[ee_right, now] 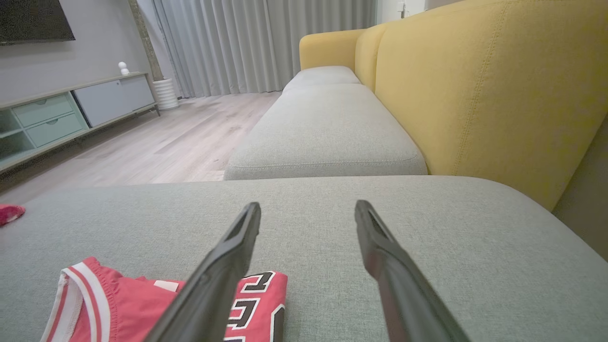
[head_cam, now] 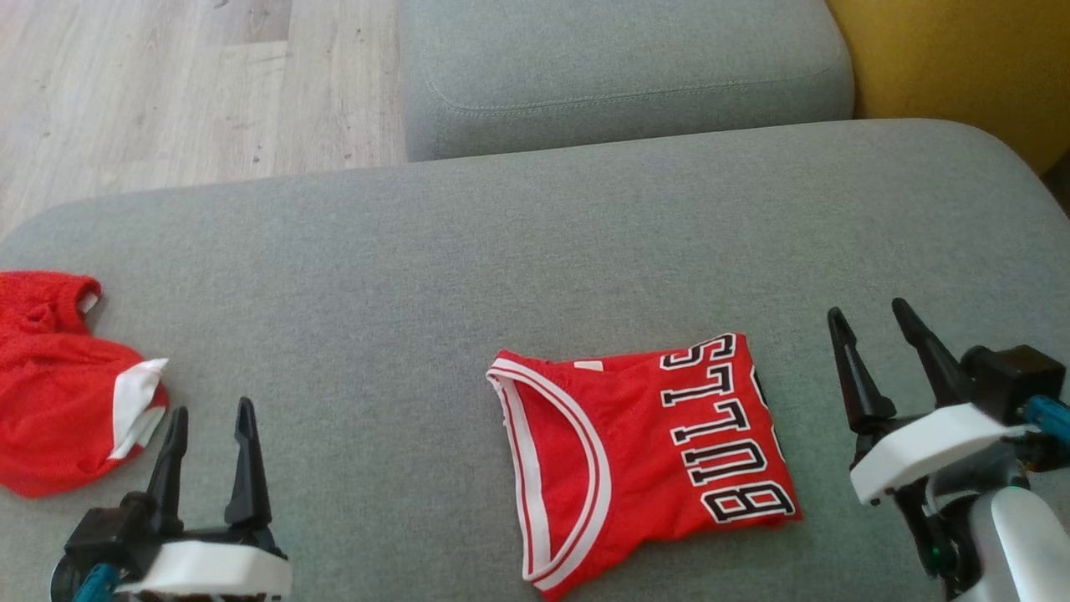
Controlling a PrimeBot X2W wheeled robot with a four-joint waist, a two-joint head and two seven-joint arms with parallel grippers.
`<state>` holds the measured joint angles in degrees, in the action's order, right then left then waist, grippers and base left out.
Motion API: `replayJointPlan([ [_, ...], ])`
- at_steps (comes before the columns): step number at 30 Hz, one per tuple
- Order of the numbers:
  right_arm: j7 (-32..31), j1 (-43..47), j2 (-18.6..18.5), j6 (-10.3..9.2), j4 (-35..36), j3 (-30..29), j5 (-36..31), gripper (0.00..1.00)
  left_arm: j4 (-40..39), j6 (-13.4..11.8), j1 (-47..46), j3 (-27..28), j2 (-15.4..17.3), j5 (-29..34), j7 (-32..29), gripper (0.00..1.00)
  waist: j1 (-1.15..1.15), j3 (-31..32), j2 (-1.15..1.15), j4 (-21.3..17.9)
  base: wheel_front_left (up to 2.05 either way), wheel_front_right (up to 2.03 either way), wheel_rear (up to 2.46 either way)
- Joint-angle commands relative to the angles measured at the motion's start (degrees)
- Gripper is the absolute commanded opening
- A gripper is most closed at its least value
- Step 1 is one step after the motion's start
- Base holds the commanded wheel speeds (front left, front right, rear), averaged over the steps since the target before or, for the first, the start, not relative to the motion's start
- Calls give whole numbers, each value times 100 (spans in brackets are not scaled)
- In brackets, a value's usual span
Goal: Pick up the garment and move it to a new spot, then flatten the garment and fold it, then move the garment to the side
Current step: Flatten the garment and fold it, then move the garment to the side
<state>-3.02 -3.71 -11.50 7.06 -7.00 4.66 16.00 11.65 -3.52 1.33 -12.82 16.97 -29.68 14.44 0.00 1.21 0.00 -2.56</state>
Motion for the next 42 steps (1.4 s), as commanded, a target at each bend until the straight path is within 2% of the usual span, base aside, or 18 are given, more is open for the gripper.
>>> replayJointPlan([
  [1, -12, -210, -84, 43, 152, 120, 36, 100, -140, 3, -254, 267, 57, 43, 55, 100, 0, -4, 0, -3, 0, 0, 0],
  [8, -354, -259, 3, 43, 130, 214, 198, 100, -129, -10, -300, 244, 73, 41, 48, 100, 0, -40, 0, -40, 0, 0, 0],
  [17, -2726, -691, 8, 43, -270, 527, 609, 100, -224, -23, -587, 184, 140, 78, -71, 100, 0, -332, 0, -38, 0, 0, 0],
  [23, -3497, -1030, 30, 43, -756, 864, 801, 100, -211, 19, -902, 93, 136, 118, -114, 100, 0, -588, 0, 83, 0, 0, 0],
  [27, -4069, -1056, -85, 43, -1175, 1090, 890, 100, -146, 46, -1039, 41, 112, 131, -109, 100, 0, -670, 0, 144, 0, 0, 0],
  [29, -4266, -1078, -128, 43, -1165, 1344, 1047, 100, -121, 52, -1074, 25, 99, 131, -102, 100, 0, -698, 0, 155, 0, 0, 0],
  [30, -4325, -1098, -162, 43, -1127, 1459, 1164, 55, -114, 52, -1086, 23, 96, 129, -98, 100, 0, -714, 0, 152, 0, 0, 0],
  [31, -4366, -1129, -223, 43, -1061, 1614, 1278, 0, -110, 50, -1095, 25, 93, 126, -93, 100, 0, -733, 0, 145, 0, 0, 0],
  [34, -4388, -1333, -584, 43, -860, 2053, 1419, 0, -120, 33, -1111, 55, 95, 117, -73, 100, 0, -806, 0, 87, 0, 0, 0],
  [39, -3856, -2091, -1234, 43, -714, 2513, 1331, 0, -209, -3, -1142, 147, 120, 110, -34, 100, 0, -981, 0, -148, 0, 0, 0],
  [42, -3526, -2618, -1633, 43, -858, 2575, 1220, 0, -287, -1, -1183, 183, 141, 122, -15, 100, 0, -1100, 0, -337, 0, 0, 0],
])
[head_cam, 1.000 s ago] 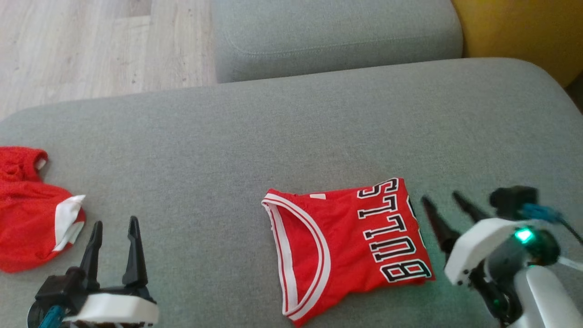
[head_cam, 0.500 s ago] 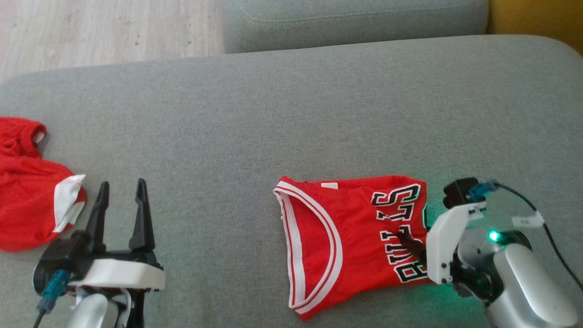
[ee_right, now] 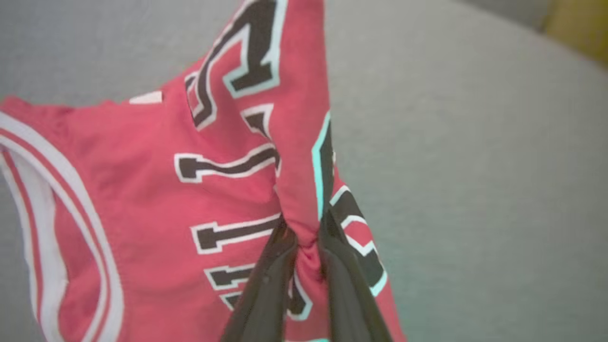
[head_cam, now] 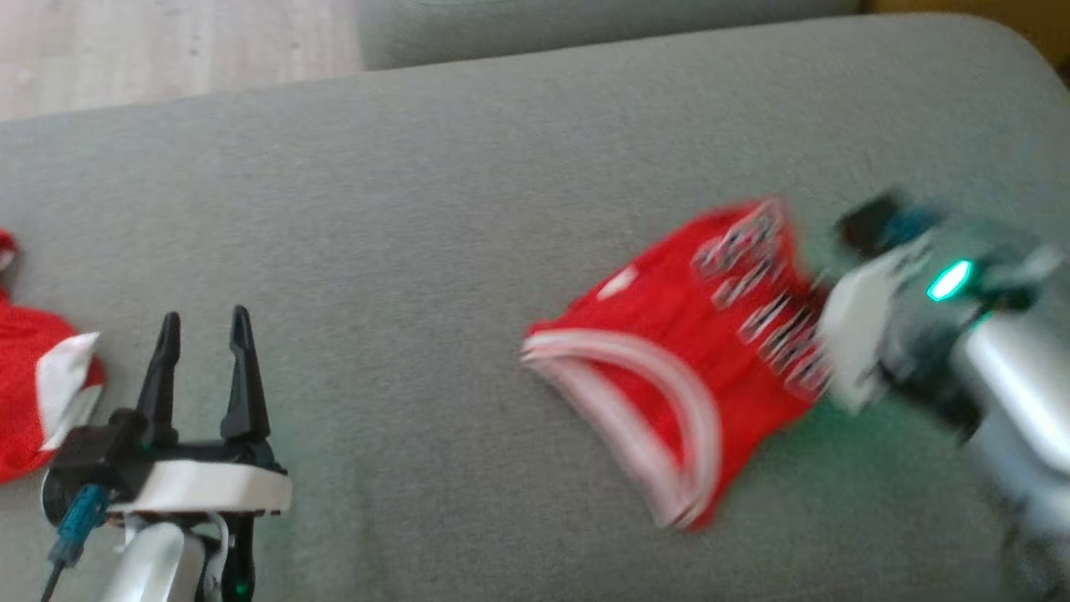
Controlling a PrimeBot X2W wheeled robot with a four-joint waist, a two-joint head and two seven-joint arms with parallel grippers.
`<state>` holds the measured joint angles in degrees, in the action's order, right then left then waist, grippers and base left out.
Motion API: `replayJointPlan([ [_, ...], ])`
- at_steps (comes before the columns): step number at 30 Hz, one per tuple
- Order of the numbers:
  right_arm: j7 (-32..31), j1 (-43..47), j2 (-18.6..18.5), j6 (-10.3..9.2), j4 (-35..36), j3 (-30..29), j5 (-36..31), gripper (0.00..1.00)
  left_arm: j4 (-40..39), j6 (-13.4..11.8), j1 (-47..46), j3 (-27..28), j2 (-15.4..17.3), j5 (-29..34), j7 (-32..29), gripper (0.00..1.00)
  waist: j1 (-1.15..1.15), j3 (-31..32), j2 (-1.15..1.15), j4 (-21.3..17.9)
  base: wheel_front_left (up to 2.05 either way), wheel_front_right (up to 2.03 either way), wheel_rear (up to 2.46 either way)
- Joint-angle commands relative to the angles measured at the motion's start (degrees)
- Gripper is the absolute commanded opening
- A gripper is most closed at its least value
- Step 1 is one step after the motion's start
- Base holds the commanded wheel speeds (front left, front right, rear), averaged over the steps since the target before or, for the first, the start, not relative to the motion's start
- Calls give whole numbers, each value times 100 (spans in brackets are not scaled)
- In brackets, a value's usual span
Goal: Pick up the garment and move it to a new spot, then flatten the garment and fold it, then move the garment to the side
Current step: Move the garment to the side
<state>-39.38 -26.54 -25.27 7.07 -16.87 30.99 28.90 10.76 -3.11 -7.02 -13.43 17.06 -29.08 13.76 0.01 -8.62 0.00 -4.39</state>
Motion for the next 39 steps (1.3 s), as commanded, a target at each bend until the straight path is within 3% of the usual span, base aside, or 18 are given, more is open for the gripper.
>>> replayJointPlan([
  [1, 197, -481, -387, 42, 44, -98, -105, 0, -224, -38, -373, 245, 133, 70, 58, 100, -1, -159, 0, -212, 0, 0, 0],
  [4, 447, -897, -836, 42, -415, -520, -258, 0, -313, -31, -480, 232, 137, 116, 71, 100, -1, -309, 0, -457, 0, 0, 0],
  [9, 592, -1078, -1133, 42, -866, -1023, -522, 0, -379, -29, -591, 202, 144, 159, 77, 100, -1, -441, 0, -669, 0, 0, 0],
  [16, 1256, -1346, -1249, 42, -1313, -1468, -847, 0, -429, -28, -791, 166, 189, 197, 46, 100, -1, -679, 0, -935, 0, 0, 0],
  [24, 1952, -1655, -1196, 42, -1828, -1655, -1230, 0, -443, 2, -943, 94, 235, 224, 12, 100, -1, -829, 0, -926, 0, 0, 0],
  [25, 2000, -1664, -1176, 42, -1885, -1675, -1244, 24, -437, 4, -947, 93, 242, 221, 12, 100, -1, -830, 0, -916, 0, 0, 0],
  [26, 2048, -1668, -1159, 42, -1938, -1695, -1259, 91, -431, 5, -945, 93, 250, 217, 12, 100, -1, -827, 0, -906, 0, 0, 0],
  [27, 2099, -1670, -1142, 42, -1992, -1731, -1271, 100, -424, 7, -942, 93, 259, 213, 12, 100, -1, -822, 0, -895, 0, 0, 0],
  [34, 2859, -1599, -1089, 42, -1897, -1693, -1424, 100, -343, -4, -892, 96, 229, 167, 34, 100, -1, -637, 0, -766, 0, 0, 0],
  [39, 3264, -1258, -863, 42, -1534, -1742, -1129, 100, -217, -5, -746, 111, 102, 119, 75, 100, -1, -322, 0, -560, 0, 0, 0],
])
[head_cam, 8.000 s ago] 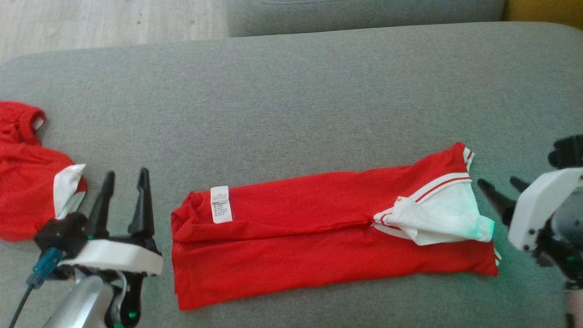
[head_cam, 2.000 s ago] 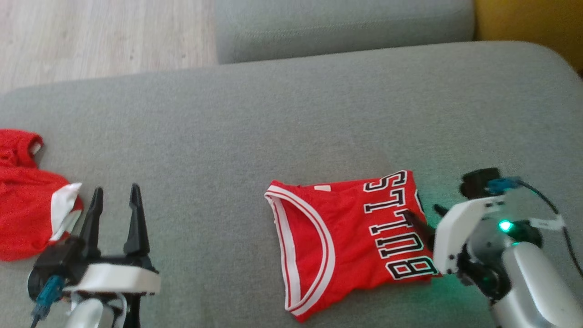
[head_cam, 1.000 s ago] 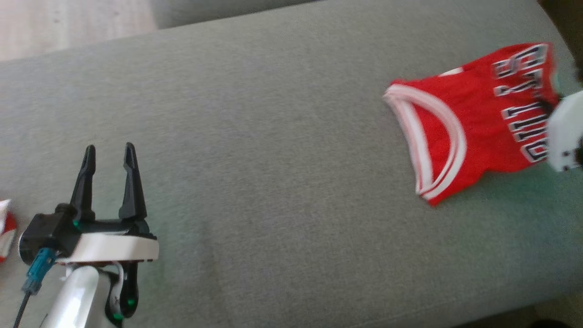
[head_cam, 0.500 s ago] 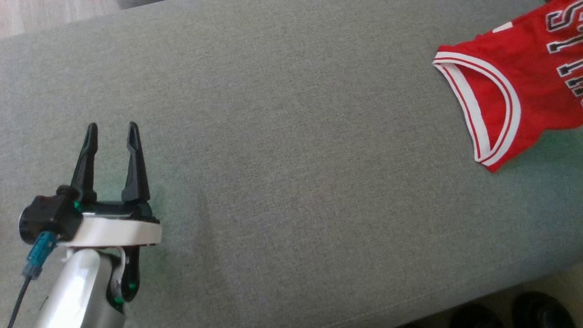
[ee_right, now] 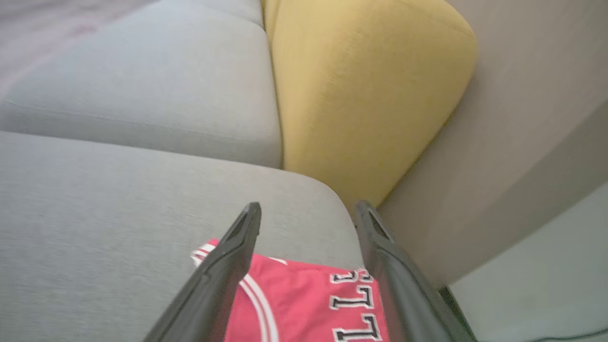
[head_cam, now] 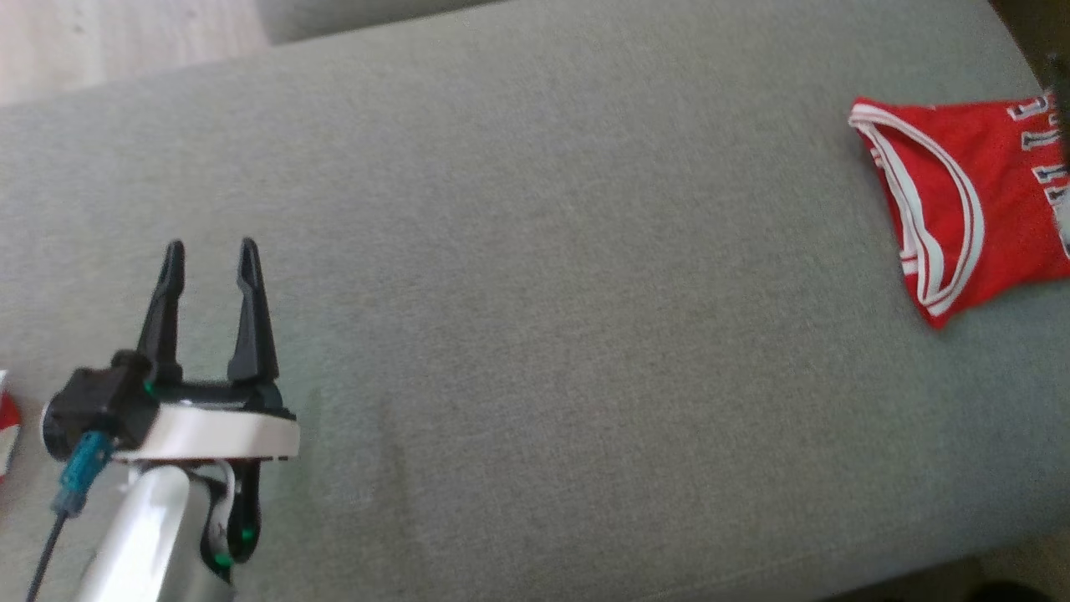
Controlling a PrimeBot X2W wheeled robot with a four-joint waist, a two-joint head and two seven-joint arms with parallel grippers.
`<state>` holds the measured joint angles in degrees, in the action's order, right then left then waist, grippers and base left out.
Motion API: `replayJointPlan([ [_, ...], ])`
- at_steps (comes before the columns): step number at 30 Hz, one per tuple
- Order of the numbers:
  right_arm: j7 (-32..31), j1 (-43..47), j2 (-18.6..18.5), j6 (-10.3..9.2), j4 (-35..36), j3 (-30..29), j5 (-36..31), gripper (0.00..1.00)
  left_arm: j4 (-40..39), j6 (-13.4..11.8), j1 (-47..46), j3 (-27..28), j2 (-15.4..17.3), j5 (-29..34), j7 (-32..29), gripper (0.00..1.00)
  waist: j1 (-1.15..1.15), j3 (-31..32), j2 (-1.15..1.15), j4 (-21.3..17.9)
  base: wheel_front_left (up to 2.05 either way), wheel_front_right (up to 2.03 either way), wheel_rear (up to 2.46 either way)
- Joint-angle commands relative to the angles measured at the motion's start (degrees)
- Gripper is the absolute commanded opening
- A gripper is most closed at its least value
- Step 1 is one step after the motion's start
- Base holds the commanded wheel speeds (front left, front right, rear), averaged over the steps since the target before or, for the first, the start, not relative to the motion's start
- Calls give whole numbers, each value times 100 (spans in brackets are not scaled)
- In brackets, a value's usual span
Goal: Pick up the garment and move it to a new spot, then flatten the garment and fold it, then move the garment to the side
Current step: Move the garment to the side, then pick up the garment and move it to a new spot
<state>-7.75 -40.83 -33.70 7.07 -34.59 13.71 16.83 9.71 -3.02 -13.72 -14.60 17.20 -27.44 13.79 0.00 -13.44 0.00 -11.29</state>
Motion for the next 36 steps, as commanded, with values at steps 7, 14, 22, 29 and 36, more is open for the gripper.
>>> replayJointPlan([
  [7, 868, 1543, 783, 42, 1356, -219, 494, 100, 122, -8, 480, 350, -92, -47, 114, 100, 0, 850, 0, 492, 0, 0, 0],
  [14, 1236, 2699, 1546, 42, 1883, -455, 134, 100, 157, -40, 1013, 497, -204, -12, 118, 100, 0, 1277, 0, 703, 0, 0, 0],
  [22, 1199, 3490, 2216, 42, 2311, -823, -360, 100, 67, -91, 1442, 736, -298, 33, 120, 100, 0, 1448, 0, 855, 0, 0, 0],
  [29, 1079, 3738, 2418, 42, 2550, -1091, -613, 100, 9, -42, 1599, 791, -339, 100, 120, 100, 0, 1501, 0, 901, 0, 0, 0],
  [36, 922, 3828, 2500, 42, 2663, -1079, -662, 100, 35, 8, 1514, 746, -319, 136, 116, 100, 0, 1476, 0, 1023, 0, 0, 0],
])
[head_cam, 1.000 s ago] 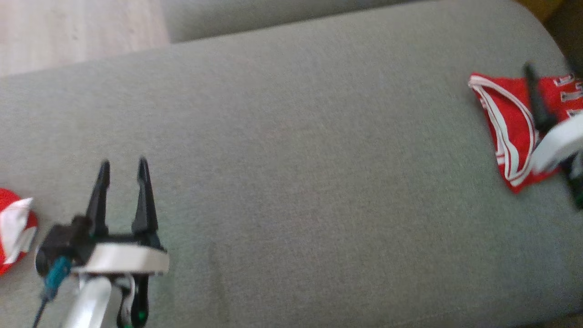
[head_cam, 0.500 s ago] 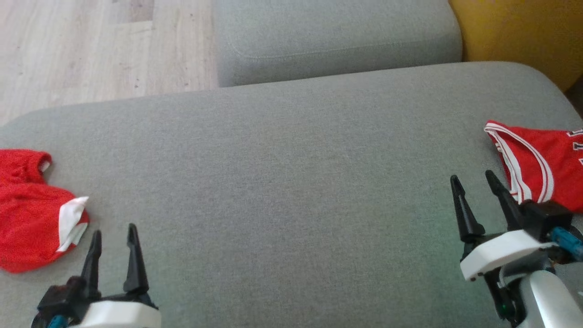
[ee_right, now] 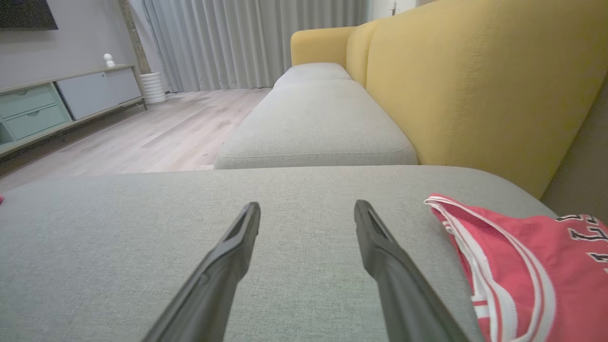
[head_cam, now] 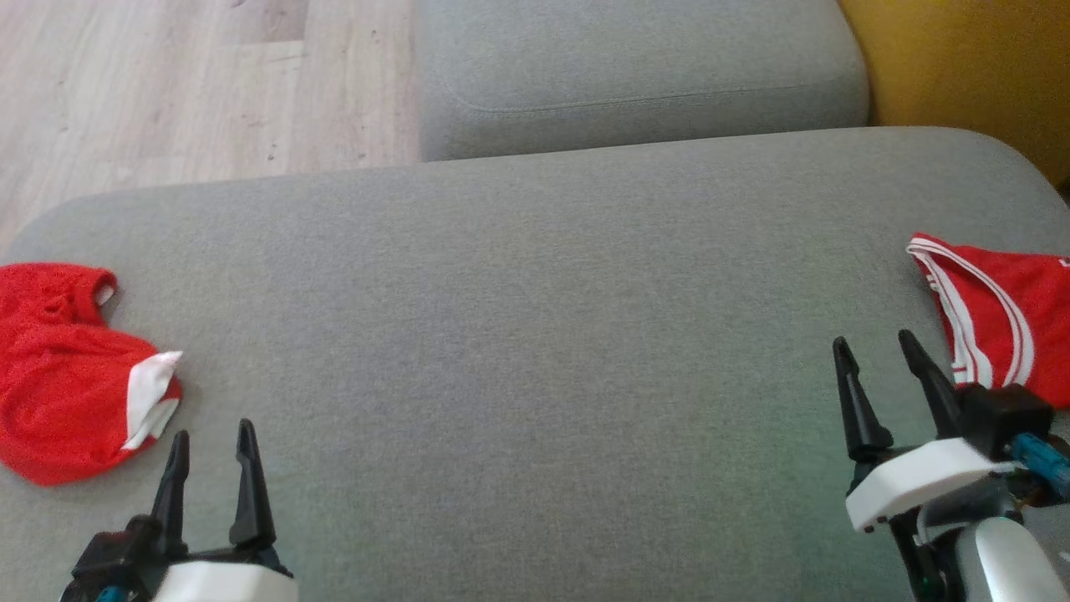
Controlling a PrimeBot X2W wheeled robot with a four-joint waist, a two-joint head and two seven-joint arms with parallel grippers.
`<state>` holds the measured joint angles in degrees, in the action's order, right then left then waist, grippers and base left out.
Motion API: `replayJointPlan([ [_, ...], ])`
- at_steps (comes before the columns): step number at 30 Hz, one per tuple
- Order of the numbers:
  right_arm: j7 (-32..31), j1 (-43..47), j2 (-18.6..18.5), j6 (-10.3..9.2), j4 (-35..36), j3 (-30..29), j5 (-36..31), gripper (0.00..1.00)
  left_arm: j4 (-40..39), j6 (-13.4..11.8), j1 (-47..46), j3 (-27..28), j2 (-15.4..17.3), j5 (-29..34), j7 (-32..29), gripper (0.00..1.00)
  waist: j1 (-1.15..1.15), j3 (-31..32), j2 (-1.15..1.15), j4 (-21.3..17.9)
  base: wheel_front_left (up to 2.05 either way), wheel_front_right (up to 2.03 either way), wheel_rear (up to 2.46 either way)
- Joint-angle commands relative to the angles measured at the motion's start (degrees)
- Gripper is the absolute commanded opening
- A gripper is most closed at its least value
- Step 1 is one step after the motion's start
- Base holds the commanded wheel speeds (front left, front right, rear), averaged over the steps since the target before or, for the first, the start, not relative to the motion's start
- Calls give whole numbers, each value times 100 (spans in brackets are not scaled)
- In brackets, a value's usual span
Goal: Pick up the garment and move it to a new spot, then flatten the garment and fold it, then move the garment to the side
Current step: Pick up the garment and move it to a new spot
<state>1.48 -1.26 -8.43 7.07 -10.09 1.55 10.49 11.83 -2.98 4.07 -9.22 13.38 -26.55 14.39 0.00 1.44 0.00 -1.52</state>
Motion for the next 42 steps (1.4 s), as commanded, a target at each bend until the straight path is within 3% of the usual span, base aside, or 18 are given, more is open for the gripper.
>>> replayJointPlan([
  [1, -28, -118, -12, 42, 212, 151, -28, 100, -171, 13, -284, 197, 70, 48, 49, 100, 0, -17, 0, 89, 0, 0, 0],
  [6, -68, -134, 58, 42, 229, 237, -56, 100, -181, 13, -410, 89, 78, 97, -40, 100, 0, -49, 0, 536, 0, 0, 0],
  [18, 30, -302, 97, 42, 64, 550, 28, 100, -512, -91, -398, 152, 280, 83, -248, 100, 0, -100, 0, 2153, 0, 0, 0],
  [23, 52, -362, 91, 42, -9, 641, 61, 100, -608, -150, -317, 168, 292, 52, -283, 100, 0, -129, 0, 2572, 0, 0, 0],
  [29, 50, -446, 57, 42, -36, 704, 60, 100, -687, -212, -227, 175, 269, 22, -268, 100, 0, -203, 0, 2731, 0, 0, 0],
  [36, 18, -480, 11, 42, 17, 774, 76, 100, -764, -220, -371, 209, 239, -130, -384, 100, 0, -322, 0, 2577, 0, 0, 0],
  [42, -48, -547, -50, 42, 272, 793, 47, 100, -849, -181, -1241, 307, 591, -289, -1196, 100, 0, -530, 0, 2371, 0, 0, 0],
])
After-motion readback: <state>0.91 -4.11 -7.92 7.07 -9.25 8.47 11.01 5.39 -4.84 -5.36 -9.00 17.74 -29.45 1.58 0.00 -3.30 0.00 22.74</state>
